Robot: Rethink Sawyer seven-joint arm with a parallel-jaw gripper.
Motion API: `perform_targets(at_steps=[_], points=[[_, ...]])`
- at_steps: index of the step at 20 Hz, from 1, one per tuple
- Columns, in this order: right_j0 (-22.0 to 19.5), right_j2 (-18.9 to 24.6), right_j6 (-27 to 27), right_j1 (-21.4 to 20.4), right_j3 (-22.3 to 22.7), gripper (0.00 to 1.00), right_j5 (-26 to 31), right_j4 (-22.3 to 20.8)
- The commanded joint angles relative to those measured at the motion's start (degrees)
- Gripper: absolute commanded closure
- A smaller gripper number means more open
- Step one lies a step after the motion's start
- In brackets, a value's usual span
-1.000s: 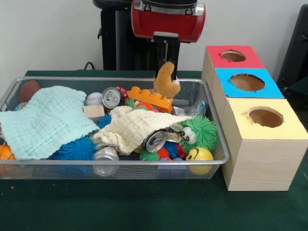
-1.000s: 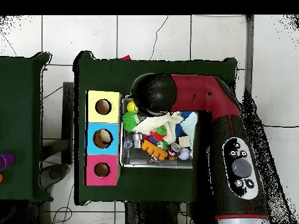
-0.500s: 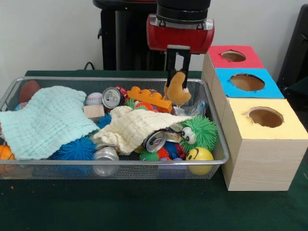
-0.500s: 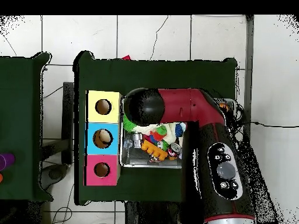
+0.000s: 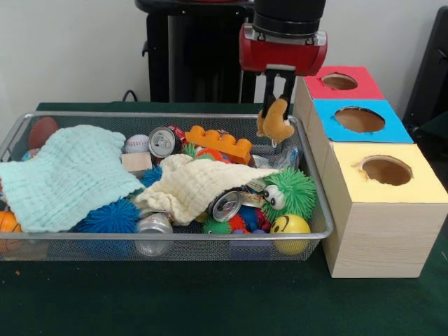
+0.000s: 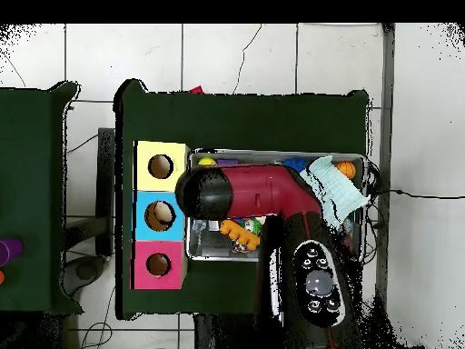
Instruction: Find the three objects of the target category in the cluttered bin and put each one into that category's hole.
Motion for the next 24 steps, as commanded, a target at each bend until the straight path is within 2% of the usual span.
perform_targets(at_steps=[1,9,18,24], points=[[2.34,-3.93,15.4,-4.82,10.22,1.0,-1.8,3.87],[5.86,-7.27,14.66,-6.84,6.12,1.0,6.61,7.4],[10.63,-11.56,15.78,-6.46,5.32,1.0,7.38,9.99],[13.49,-14.12,16.61,-6.36,6.95,1.0,5.14,11.74]])
